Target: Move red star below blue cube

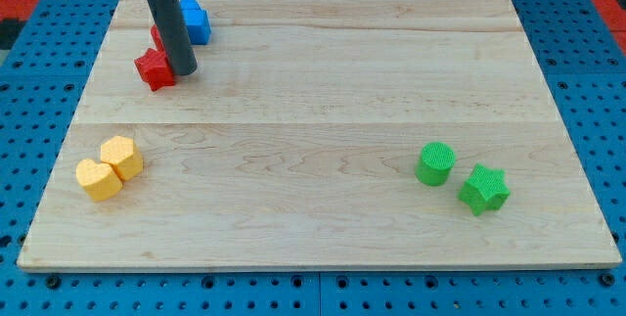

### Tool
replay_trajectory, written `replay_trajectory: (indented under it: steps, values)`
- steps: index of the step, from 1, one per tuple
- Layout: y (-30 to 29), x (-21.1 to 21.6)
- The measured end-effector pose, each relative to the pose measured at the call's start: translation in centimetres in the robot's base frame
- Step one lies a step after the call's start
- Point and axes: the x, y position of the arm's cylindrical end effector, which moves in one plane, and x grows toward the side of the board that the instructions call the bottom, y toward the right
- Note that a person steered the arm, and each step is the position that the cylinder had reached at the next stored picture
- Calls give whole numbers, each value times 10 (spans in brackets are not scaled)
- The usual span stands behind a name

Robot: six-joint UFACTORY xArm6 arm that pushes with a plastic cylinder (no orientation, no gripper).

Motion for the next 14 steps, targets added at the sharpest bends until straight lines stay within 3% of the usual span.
replay_trajectory:
  steps: [1,6,9,14]
  values:
    - [7,29]
    - [-11,27]
    - [-62,31]
    - [-61,30]
